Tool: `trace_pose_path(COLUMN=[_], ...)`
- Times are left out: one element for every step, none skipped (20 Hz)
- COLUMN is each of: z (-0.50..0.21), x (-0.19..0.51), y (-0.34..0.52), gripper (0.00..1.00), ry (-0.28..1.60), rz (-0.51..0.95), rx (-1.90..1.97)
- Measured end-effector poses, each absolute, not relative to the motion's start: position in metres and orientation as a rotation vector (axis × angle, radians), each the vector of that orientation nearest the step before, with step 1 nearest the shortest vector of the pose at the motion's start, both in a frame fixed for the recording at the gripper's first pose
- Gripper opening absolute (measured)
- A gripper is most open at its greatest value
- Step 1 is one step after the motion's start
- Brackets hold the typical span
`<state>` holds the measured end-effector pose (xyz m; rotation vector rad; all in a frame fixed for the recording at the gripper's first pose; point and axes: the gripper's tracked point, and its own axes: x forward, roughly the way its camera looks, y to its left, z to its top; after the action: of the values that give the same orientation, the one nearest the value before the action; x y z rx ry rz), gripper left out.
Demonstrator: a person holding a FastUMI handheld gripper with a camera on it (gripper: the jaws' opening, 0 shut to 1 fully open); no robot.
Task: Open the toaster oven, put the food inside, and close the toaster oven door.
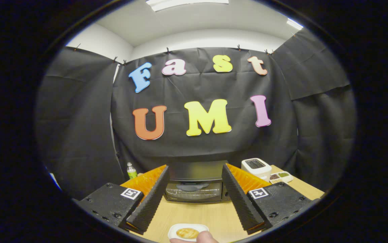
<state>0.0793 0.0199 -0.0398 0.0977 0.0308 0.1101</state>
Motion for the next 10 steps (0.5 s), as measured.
trace_pose_path(z=[-0.047, -0.054, -0.06, -0.065, -0.069, -0.075, -0.081, -0.087, -0.089, -0.095], x=[0.083, 0.087, 0.092, 0.097, 0.105, 0.113, 0.122, 0.132, 0.143, 0.155], y=[0.019, 0.017, 0.012, 0.01, 0.009, 0.008, 0.008, 0.008, 0.008, 0.011], gripper=[1.0, 1.0, 1.0, 1.0, 1.0, 1.0, 1.0, 1.0, 1.0, 1.0], ry=[0.042, 0.057, 0.07, 0.082, 0.086, 0.095, 0.1, 0.104, 0.1, 0.1], rz=[0.121, 0.125, 0.117, 0.111, 0.105, 0.098, 0.086, 0.077, 0.068, 0.066], rx=[0.102, 0.116, 0.136, 0.158, 0.174, 0.182, 0.184, 0.181, 0.178, 0.181])
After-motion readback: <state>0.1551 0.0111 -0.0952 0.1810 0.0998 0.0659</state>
